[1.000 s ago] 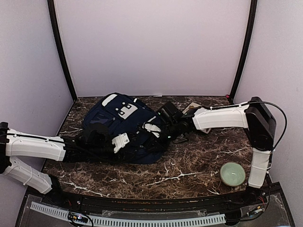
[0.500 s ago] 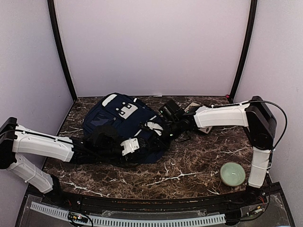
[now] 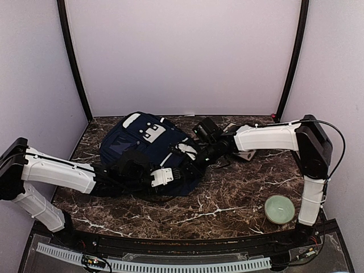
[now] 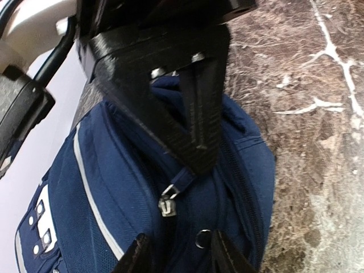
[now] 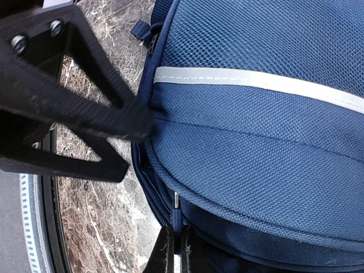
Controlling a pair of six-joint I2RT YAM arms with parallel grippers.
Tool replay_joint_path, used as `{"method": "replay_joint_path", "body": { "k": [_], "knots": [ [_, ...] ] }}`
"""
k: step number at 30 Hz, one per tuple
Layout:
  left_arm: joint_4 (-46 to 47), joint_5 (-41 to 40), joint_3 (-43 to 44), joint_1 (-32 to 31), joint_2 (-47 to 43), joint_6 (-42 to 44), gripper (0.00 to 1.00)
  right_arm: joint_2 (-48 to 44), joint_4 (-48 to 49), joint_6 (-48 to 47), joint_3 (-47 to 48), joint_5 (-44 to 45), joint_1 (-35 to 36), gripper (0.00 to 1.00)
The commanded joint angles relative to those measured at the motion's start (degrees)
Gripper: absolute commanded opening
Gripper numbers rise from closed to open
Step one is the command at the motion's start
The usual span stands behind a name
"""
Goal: Pack the student bag
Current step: Hold the student bag at the center of the board, then zip the upper front pocket of the student bag.
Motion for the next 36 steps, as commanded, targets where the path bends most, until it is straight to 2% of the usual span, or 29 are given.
{"method": "replay_joint_path", "body": {
  "k": [1, 5, 9, 16, 25, 36],
  "knots": [
    [2.7, -5.1, 1.9, 0.2, 2.2, 3.1, 0.38, 0.2, 0.2, 0.4, 1.8, -1.0, -0.9, 0.00],
    [4.0, -7.4, 2.1, 0.2, 4.3, 5.6, 0.35, -0.2, -0.3, -0.2, 1.6, -0.5, -0.9, 0.00],
    [5.4, -9.7, 2.1, 0.2, 5.0, 7.4, 0.23, -0.3, -1.1, -0.9, 1.4, 0.1, -1.1, 0.00],
    [3.8, -6.8, 0.9, 0.2, 2.0, 6.3, 0.05, 2.5, -4.3, -2.0, 3.6, 3.3, -5.2, 0.00],
    [1.1, -4.5, -2.1, 0.2, -3.2, 1.5, 0.00, 6.2, -4.6, -4.0, 7.8, 8.4, -13.0, 0.00],
    [-8.0, -8.2, -3.3, 0.2, -9.8, -1.3, 0.00, 11.2, -3.3, -8.7, 13.3, 10.7, -18.0, 0.00]
  ]
}}
